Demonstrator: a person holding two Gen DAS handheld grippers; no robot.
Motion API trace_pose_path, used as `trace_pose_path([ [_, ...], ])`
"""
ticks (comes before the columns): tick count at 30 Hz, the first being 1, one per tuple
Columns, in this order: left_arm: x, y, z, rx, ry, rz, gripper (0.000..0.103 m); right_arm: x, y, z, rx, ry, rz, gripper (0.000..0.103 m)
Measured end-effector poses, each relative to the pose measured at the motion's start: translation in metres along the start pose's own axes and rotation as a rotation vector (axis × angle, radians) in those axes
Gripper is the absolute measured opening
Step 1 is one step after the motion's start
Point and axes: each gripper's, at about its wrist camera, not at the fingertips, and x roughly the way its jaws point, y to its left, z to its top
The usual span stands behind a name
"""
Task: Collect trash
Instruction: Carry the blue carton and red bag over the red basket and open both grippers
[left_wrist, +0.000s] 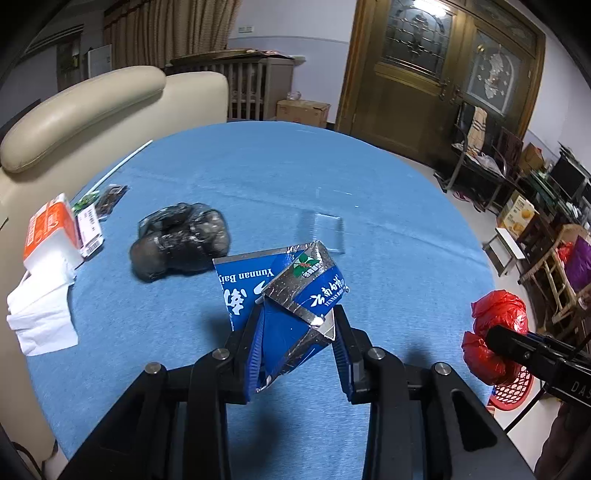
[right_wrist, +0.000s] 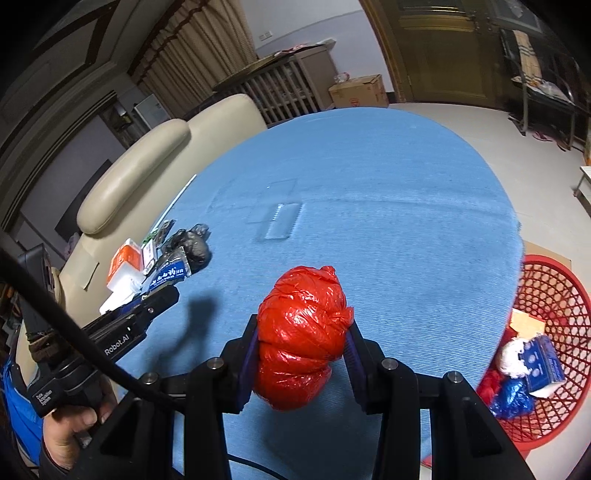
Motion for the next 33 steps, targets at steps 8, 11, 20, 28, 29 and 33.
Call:
trace_pose_path([
  [8, 0.004, -0.024, 0.005, 0.047, 0.008, -0.015, 0.036, -0.010, -0.017, 0.001, 0.031, -0.024, -0.016, 0.045],
  [11, 0.006, -0.033, 0.007, 0.063, 0.012, -0.022, 0.036, -0.014, -0.025, 0.001, 0.046, -0.030, -0.026, 0.045],
  [20, 0.009, -0.062, 0.010, 0.116, 0.016, -0.053, 0.036, -0.031, -0.050, 0.000, 0.090, -0.058, -0.062, 0.045],
  [28, 0.009, -0.081, 0.011, 0.143, 0.011, -0.093, 0.036, -0.056, -0.084, -0.002, 0.141, -0.096, -0.127, 0.045],
  [29, 0.009, -0.084, 0.011, 0.141, 0.012, -0.101, 0.036, -0.060, -0.088, -0.003, 0.149, -0.100, -0.135, 0.045],
  [33, 0.010, -0.095, 0.010, 0.155, 0.016, -0.122, 0.036, -0.076, -0.106, -0.004, 0.183, -0.126, -0.172, 0.045],
])
